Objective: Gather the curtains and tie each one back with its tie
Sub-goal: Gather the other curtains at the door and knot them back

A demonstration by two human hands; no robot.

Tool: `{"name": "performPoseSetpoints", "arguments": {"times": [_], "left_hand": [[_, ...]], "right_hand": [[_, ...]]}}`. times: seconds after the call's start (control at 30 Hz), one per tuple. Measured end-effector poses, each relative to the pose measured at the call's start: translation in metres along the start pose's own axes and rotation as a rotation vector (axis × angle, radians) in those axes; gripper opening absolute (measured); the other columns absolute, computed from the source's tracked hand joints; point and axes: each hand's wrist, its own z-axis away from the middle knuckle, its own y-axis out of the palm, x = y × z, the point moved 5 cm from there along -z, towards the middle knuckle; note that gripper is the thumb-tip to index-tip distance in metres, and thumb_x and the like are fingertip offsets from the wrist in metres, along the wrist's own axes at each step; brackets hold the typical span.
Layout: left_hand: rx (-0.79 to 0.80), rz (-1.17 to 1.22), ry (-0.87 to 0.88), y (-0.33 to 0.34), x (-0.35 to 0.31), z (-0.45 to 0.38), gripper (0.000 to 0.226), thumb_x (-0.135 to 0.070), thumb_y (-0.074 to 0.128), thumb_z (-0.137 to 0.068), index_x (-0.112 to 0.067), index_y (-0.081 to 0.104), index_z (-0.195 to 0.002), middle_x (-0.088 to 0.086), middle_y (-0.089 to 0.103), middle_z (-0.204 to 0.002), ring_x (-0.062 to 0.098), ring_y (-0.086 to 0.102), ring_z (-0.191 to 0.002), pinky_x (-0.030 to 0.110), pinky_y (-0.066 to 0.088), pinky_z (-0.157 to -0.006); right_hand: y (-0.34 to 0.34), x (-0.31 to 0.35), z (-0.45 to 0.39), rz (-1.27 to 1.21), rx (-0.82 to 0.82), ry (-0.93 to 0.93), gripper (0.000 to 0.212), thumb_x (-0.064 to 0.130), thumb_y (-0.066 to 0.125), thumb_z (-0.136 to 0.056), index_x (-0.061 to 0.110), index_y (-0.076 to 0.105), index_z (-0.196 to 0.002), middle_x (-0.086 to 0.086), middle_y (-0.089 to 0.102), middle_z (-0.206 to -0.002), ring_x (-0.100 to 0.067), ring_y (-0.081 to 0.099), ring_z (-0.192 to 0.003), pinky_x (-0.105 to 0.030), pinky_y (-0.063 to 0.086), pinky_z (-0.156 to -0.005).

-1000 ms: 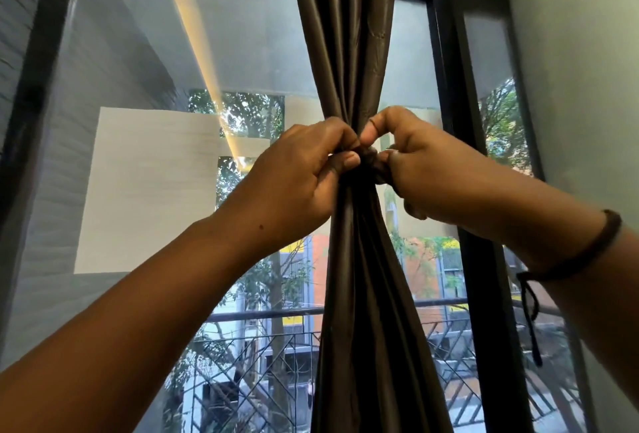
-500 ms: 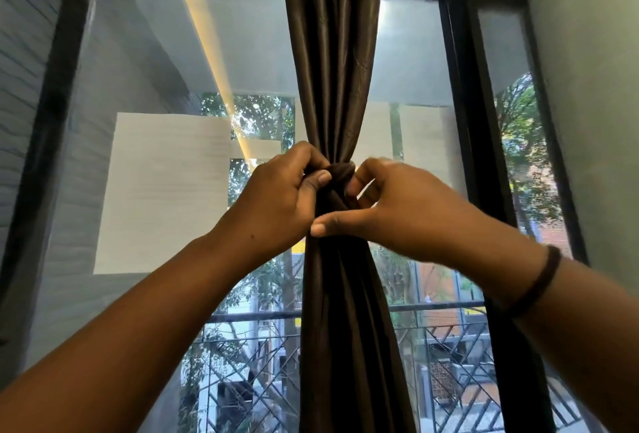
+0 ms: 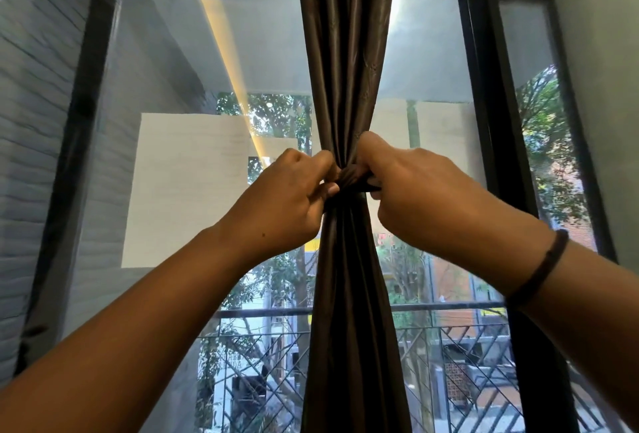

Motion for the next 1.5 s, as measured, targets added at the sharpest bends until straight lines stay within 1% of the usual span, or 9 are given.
{"name": "performPoseSetpoints", "arguments": {"times": [0.17,0.4,0.53,0.83,0.93,1.13,1.23,1.37,1.5], "left_hand": [[0.012,0.19,0.0,-0.002,-0.007,0.0,0.022,-0.012,0.05,-0.091,-0.023,0.036,-0.077,0.002,0.046,-0.07,0.02,0.045,-0.061,0.034,0.037,-0.055],[-0.047,0.35,0.009,-0.008,-0.012,0.0,0.009,-0.016,0.056,-0.084,-0.007,0.055,-0.084,0.002,0.062,-0.078,0.021,0.062,-0.068,0.041,0.053,-0.06],[-0.049,0.439,0.035,-0.012,-0.009,-0.001,0.015,-0.002,0.069,-0.079,-0.015,0.062,-0.073,-0.003,0.066,-0.091,0.011,0.065,-0.08,0.02,0.053,-0.075],[0.003,0.188,0.198,-0.017,-0.02,-0.008,0.017,0.001,0.06,-0.07,-0.015,0.052,-0.07,0.001,0.054,-0.082,0.009,0.05,-0.07,0.013,0.041,-0.064],[0.0,0.118,0.165,-0.019,-0.024,-0.01,0.035,-0.002,0.056,-0.074,-0.031,0.038,-0.078,-0.013,0.045,-0.077,0.005,0.046,-0.066,0.016,0.037,-0.059],[-0.098,-0.207,0.136,-0.031,-0.03,-0.011,0.035,-0.012,0.055,-0.075,-0.024,0.029,-0.096,-0.014,0.032,-0.063,0.016,0.034,-0.051,0.029,0.025,-0.048],[-0.105,-0.08,0.159,-0.036,-0.03,-0.01,0.034,-0.019,0.053,-0.074,-0.025,0.033,-0.101,-0.006,0.048,-0.069,0.017,0.046,-0.058,0.034,0.039,-0.049],[-0.066,0.318,-0.033,-0.032,-0.024,0.0,0.036,-0.023,0.06,-0.075,-0.03,0.046,-0.108,-0.012,0.062,-0.092,0.011,0.051,-0.076,0.023,0.044,-0.063],[-0.073,0.605,-0.285,-0.032,-0.024,-0.009,0.03,-0.031,0.052,-0.073,-0.028,0.055,-0.103,-0.002,0.06,-0.076,0.02,0.052,-0.067,0.033,0.044,-0.065]], "right_hand": [[0.012,-0.008,-0.006,-0.295,0.091,-0.054,0.041,0.008,0.039,-0.087,0.03,0.046,-0.122,-0.005,0.053,-0.104,-0.024,0.051,-0.096,-0.034,0.044,-0.079],[-0.002,-0.01,-0.014,-0.274,-0.137,-0.077,0.015,0.031,0.06,-0.086,0.025,0.063,-0.099,0.007,0.058,-0.094,-0.012,0.054,-0.089,-0.024,0.038,-0.07],[-0.012,-0.011,-0.023,-0.1,-0.092,-0.111,0.021,0.037,0.066,-0.083,0.021,0.07,-0.096,0.005,0.067,-0.089,-0.014,0.058,-0.085,-0.03,0.047,-0.073],[-0.019,0.001,-0.037,0.136,0.146,-0.247,0.038,0.047,0.072,-0.074,0.019,0.07,-0.1,-0.004,0.069,-0.09,-0.019,0.057,-0.079,-0.025,0.038,-0.059],[-0.018,0.0,-0.039,0.181,0.128,-0.304,0.04,0.048,0.067,-0.079,0.013,0.065,-0.099,-0.007,0.067,-0.091,-0.019,0.051,-0.074,-0.026,0.028,-0.056],[-0.017,0.0,-0.038,0.132,0.082,-0.481,0.029,0.033,0.053,-0.092,0.013,0.06,-0.112,-0.008,0.065,-0.1,-0.021,0.056,-0.081,-0.022,0.033,-0.067],[-0.02,-0.007,-0.034,0.165,0.054,-0.527,0.032,0.04,0.046,-0.093,0.014,0.057,-0.11,-0.002,0.061,-0.096,-0.014,0.047,-0.073,-0.023,0.033,-0.066],[-0.024,-0.015,-0.027,0.285,-0.138,-0.531,0.037,0.047,0.035,-0.092,0.014,0.053,-0.092,-0.002,0.054,-0.077,-0.02,0.045,-0.064,-0.032,0.037,-0.057],[-0.015,-0.01,-0.014,0.459,-0.52,-0.491,0.026,0.031,0.047,-0.091,0.011,0.054,-0.077,-0.011,0.057,-0.067,-0.031,0.051,-0.053,-0.033,0.039,-0.048]]}}
